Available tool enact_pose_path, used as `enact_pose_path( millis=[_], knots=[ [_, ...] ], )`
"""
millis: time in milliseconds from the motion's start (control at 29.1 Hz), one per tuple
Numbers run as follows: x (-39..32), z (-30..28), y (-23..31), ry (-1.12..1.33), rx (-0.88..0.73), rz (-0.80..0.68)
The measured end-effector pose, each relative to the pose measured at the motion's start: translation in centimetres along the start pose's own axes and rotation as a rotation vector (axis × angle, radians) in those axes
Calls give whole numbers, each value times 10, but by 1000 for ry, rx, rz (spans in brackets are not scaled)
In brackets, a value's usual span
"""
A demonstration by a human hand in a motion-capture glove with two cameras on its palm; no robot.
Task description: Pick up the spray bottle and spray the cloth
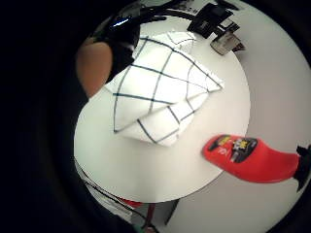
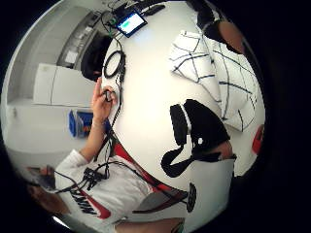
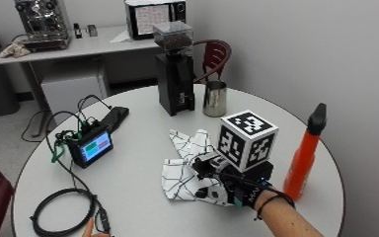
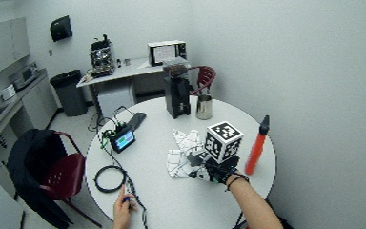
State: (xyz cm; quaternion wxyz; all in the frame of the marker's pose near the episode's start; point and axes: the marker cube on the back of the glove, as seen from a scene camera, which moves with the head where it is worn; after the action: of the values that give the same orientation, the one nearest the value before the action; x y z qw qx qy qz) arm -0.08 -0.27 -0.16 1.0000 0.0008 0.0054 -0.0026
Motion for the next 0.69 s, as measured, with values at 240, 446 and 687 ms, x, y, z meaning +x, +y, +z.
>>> enact_pose_path(
  millis=[240,446,687],
  knots=[
    [0,-7,1,6,7,-2],
    [-4,-9,0,21,4,-14],
    [5,-23,6,34,23,0]
  ],
)
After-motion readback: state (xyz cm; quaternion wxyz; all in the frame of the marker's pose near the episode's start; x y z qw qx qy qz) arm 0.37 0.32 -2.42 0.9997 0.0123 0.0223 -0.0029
